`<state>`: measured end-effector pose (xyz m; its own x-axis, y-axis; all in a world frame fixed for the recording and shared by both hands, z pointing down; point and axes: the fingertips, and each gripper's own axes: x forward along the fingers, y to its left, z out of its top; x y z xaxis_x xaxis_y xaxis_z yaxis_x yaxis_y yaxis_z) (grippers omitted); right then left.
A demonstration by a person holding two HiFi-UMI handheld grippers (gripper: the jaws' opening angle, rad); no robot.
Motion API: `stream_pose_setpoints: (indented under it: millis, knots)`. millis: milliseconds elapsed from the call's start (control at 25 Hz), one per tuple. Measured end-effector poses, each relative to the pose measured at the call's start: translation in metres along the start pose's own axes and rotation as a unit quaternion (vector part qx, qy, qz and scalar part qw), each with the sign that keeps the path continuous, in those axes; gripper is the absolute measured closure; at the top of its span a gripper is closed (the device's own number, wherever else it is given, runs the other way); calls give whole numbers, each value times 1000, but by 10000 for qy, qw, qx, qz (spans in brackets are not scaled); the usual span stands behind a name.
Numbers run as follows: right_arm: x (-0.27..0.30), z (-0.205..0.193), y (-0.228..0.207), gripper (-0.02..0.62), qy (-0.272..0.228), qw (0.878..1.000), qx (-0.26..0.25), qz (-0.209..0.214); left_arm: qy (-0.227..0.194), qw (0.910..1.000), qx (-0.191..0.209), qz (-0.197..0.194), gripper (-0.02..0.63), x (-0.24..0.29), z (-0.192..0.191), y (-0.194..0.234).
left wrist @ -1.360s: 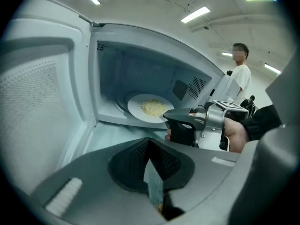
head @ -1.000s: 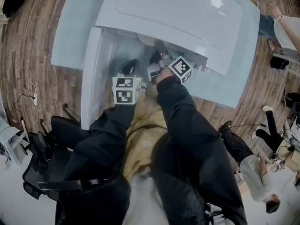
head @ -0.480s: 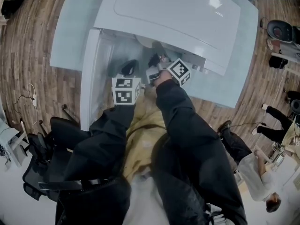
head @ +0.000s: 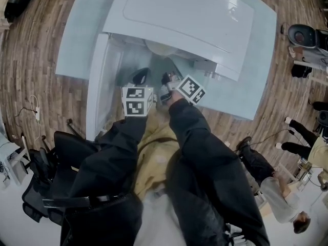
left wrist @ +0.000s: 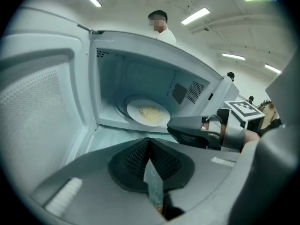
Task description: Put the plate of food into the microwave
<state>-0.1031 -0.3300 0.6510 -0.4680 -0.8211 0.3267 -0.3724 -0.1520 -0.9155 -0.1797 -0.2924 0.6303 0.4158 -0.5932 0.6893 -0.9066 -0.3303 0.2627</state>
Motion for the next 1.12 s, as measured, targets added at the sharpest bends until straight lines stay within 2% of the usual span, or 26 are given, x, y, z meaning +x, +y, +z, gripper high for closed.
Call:
stream_pose_setpoints:
  millis: [40,80,280,480,600,760,960,1120]
  knots:
    - [-6,-5,4,578,125,9996,-249,-57,-43,10000,0,8,609,-3,3,-2]
    - [-12,-11,9,598,248,9984,-498,-87,-98,10000,-8,15,609,-6,7,-5]
    - [-43,-22,44,600,527,9858,-1593,26,-450,9989,132,-64,610,-23,31,-25]
    - [-77,-16,90,600,576,9586,-2776,249,-857,9959,280,-121,609,-52,55,-52]
    - [-94,-1,123,600,362,9367,-3462,369,-1193,9920,384,-151,609,-69,76,-69]
    - [-117,35,168,600,-197,9078,-4169,427,-1699,9836,579,-179,609,-92,113,-95]
    - [-144,80,221,600,-857,8738,-4766,455,-2341,9679,875,-267,609,-119,166,-126]
    - [-165,102,253,600,-1211,8523,-5066,474,-2681,9573,1028,-325,609,-139,192,-148]
